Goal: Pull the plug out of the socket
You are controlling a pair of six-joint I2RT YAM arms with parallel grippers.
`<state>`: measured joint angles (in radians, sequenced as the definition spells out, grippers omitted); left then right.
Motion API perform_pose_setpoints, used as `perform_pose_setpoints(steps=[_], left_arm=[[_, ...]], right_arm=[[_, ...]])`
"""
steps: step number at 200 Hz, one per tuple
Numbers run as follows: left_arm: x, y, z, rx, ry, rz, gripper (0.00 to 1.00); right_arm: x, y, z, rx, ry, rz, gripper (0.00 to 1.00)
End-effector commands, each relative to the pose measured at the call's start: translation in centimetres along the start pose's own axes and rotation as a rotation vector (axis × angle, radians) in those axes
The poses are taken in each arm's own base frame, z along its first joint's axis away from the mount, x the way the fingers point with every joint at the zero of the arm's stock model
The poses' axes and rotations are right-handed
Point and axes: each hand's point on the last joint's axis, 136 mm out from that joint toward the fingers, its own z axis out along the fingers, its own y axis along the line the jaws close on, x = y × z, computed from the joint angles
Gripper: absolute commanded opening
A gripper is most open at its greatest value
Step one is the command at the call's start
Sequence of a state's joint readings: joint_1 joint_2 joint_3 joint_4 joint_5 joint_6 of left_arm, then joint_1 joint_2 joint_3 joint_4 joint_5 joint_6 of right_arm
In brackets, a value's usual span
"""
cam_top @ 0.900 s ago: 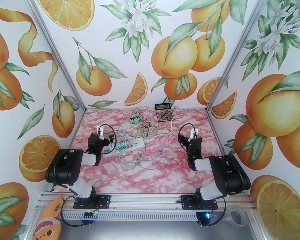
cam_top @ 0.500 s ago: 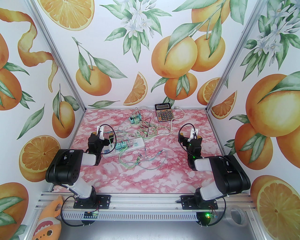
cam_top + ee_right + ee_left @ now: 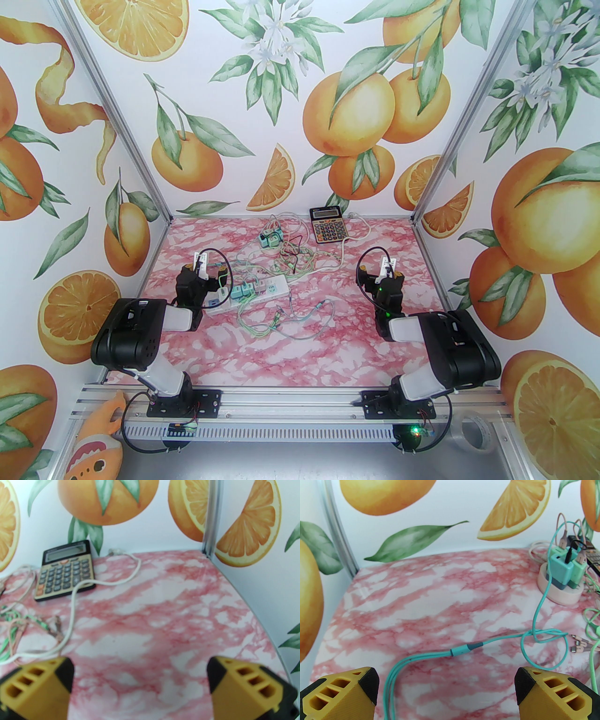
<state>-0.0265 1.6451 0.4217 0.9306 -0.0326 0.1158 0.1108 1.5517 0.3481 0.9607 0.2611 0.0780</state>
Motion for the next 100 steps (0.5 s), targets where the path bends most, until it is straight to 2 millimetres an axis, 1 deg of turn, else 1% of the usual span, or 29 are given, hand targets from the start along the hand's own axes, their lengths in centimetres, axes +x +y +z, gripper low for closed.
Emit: perform_pose_setpoints(steps=[1, 40, 64, 74, 76, 82, 86, 91, 100], left_arm=[[-0.8, -0.5, 0.2, 0.029, -0.023, 0.016, 1.0], [-0.9, -0.4, 0.1, 0.033, -0.026, 0.01, 1.0], [-1.6, 0.8, 0.0, -0.005, -0.005, -0.027, 1.0], [-2.4, 1.4, 0.0, -0.033, 0.025, -0.035, 1.0], [-2.9, 1.6, -0.1, -0.039, 0.018, -0.037, 1.0], [-3.3, 2.0, -0.3, -0.059, 0.041, -0.042, 1.0], [-4.4, 2.2, -0.5, -0.061, 0.036, -0.049, 1.0], [-5.2, 3.0, -0.8, -0.099, 0.046, -0.063, 1.0], [-6.8, 3.7, -1.4, -0.118, 0.048, -0.09, 1.0]], right_arm=[[-0.4, 0.4, 0.4, -0.018, -0.003, -0.01, 1.0], [-0.4, 0.4, 0.4, -0.02, -0.003, -0.009, 1.0], [-0.4, 0.4, 0.4, -0.021, -0.004, -0.006, 1.0], [-0.5, 0.2, 0.3, -0.013, -0.01, -0.005, 1.0], [-0.5, 0.2, 0.2, -0.012, -0.011, -0.005, 1.0], [-0.5, 0.0, 0.1, -0.001, -0.017, -0.003, 1.0], [-0.6, -0.1, 0.1, 0.006, -0.023, 0.002, 1.0], [-0.7, -0.3, 0.0, 0.015, -0.028, 0.005, 1.0], [-1.1, -0.6, -0.3, 0.032, -0.04, 0.013, 1.0]])
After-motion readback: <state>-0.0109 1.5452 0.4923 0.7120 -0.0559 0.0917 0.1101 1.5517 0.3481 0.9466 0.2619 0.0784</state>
